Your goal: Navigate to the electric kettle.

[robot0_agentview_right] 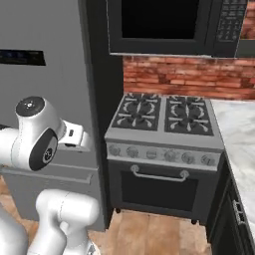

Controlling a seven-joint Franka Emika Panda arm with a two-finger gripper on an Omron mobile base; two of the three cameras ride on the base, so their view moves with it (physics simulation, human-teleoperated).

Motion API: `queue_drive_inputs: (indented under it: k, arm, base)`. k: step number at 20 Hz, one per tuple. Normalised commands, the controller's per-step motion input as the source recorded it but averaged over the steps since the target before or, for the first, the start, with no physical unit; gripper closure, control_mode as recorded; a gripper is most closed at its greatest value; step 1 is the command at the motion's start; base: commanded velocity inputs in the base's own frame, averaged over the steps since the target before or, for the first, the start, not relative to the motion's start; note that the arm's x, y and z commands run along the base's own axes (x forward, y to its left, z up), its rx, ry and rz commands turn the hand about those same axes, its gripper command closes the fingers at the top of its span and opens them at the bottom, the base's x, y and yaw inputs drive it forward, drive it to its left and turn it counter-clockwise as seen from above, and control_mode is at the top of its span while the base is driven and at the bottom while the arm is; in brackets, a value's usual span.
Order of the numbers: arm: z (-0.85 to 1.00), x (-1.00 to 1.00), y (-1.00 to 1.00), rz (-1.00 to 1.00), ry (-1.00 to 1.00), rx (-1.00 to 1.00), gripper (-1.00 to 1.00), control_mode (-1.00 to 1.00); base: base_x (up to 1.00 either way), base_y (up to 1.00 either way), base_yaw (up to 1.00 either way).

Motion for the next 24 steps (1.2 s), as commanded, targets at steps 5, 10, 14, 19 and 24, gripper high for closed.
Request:
queue_drive_inputs:
  k: [5, 10, 14, 19, 24]
  arm:
    - [0.0, 0.0, 0.0, 0.0, 0.0, 0.0, -1.0, 1.0]
    - [0.0, 0.0, 0.0, 0.0, 0.0, 0.0, -1.0, 1.0]
    - [0.0, 0.0, 0.0, 0.0, 0.0, 0.0, -1.0, 1.0]
    - [0.0, 0.0, 0.0, 0.0, 0.0, 0.0, -1.0, 1.0]
    - [0.0, 0.0, 0.0, 0.0, 0.0, 0.0, -1.0, 1.0]
  base:
    - [-0.08, -0.53, -0.68]
    - [0.0, 0.0, -1.0]
    - [0.0, 0.04, -1.0]
    - [0.0, 0.1, -1.0]
    - [0.0, -0.41, -0.77]
